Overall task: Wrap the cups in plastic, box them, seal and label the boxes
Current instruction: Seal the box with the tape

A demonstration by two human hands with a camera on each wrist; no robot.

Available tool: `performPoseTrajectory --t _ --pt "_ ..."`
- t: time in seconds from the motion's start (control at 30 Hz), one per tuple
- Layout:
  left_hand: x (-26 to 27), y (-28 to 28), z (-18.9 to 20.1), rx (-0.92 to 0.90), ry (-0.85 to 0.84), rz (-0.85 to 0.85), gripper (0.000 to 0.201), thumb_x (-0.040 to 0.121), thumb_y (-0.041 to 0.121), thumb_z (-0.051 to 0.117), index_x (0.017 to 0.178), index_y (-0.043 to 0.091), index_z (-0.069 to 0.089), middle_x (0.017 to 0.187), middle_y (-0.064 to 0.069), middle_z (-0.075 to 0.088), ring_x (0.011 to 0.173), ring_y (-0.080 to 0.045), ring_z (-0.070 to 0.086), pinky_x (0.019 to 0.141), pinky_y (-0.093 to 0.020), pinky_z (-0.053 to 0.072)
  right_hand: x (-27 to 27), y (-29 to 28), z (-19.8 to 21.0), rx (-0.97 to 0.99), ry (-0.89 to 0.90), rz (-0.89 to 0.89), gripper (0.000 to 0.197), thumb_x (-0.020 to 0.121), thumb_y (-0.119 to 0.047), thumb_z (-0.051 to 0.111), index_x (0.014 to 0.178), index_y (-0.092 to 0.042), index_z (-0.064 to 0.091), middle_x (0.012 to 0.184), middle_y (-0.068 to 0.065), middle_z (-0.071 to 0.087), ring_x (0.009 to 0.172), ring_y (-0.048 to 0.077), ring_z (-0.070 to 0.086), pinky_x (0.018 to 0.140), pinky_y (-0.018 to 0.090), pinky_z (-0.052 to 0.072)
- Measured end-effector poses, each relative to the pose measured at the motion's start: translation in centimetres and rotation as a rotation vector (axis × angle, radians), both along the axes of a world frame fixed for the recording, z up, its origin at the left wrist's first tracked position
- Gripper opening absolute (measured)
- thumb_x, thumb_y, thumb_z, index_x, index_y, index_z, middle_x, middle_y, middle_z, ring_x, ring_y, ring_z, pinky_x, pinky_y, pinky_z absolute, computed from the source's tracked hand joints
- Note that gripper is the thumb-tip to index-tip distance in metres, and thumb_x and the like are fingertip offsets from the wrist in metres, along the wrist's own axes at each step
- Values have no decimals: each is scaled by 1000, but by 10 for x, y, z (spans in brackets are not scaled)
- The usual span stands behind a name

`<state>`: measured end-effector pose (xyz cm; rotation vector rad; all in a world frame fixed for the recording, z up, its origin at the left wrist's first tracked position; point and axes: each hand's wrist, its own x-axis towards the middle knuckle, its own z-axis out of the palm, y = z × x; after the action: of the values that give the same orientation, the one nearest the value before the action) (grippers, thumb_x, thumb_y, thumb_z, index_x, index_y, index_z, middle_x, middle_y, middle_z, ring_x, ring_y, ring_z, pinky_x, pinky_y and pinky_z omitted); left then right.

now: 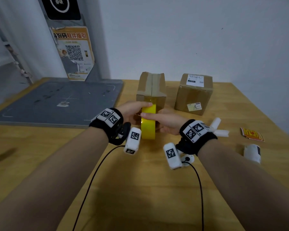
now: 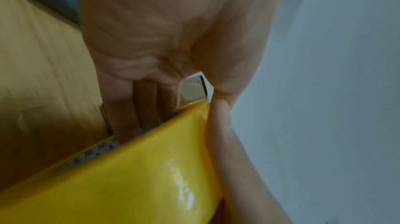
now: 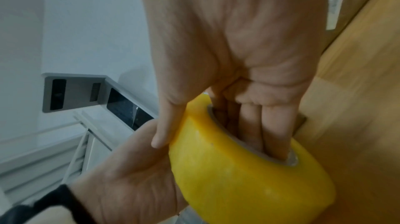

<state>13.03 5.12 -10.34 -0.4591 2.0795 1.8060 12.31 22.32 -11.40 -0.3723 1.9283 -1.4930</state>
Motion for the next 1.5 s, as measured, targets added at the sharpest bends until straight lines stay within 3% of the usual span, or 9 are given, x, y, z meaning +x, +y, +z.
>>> performPoseTrajectory --t 0.17,0.37,0.43,0.6,0.8,0.9,1.03,1.17,1.5 --pt "6 10 3 31 -15 58 46 97 42 67 131 11 61 124 -15 70 102 -27 68 78 -38 57 -1 28 20 307 254 -86 54 90 -57 72 114 -9 70 106 9 77 95 24 73 88 41 61" --pt "4 13 7 -18 -11 112 46 95 41 69 128 12 58 119 -13 70 107 -30 69 93 -47 56 11 85 24 901 339 77 42 86 -51 78 98 -11 72 88 1 75 68 18 65 54 25 53" --pt "4 17 9 -49 -8 118 47 95 41 69 130 11 59 119 -14 71 108 -31 69 95 -47 55 14 96 16 1008 291 154 46 78 -48 86 99 -7 76 89 2 78 73 20 73 66 30 61" --pt "1 22 17 -132 -54 84 41 99 39 63 127 10 58 123 -14 69 114 -33 67 100 -48 52 18 107 -6 1007 205 211 48 71 -41 93 102 -7 80 97 4 80 89 22 77 93 43 61" --pt "1 16 25 -236 -84 37 40 98 40 65 122 9 59 119 -15 70 111 -33 67 99 -46 52 22 104 -3 988 160 316 43 90 -42 78 105 -1 77 101 6 78 90 18 70 55 24 55" --pt "2 11 22 -278 -96 18 48 99 44 63 130 7 58 126 -16 68 117 -34 65 107 -49 48 21 103 -1 909 149 301 42 95 -42 71 111 -3 77 110 7 79 102 20 74 57 19 56" --pt "2 14 18 -319 -14 50 47 106 36 53 139 2 54 134 -19 62 119 -33 60 111 -46 44 19 98 -11 640 25 221 20 99 -22 68 108 -5 73 101 15 79 88 27 77 94 46 59" --pt "-3 9 14 -333 -16 42 51 104 42 55 139 4 53 128 -19 65 115 -35 63 106 -44 48 11 92 -7 114 -176 -13 27 102 -12 61 126 1 64 104 17 70 72 20 71 68 33 62" --pt "5 5 15 -103 -90 10 52 94 46 70 129 9 59 123 -16 70 112 -33 68 95 -46 56 -14 30 52 -760 -301 -258 27 105 -3 50 129 9 54 92 16 66 68 20 72 70 35 64"
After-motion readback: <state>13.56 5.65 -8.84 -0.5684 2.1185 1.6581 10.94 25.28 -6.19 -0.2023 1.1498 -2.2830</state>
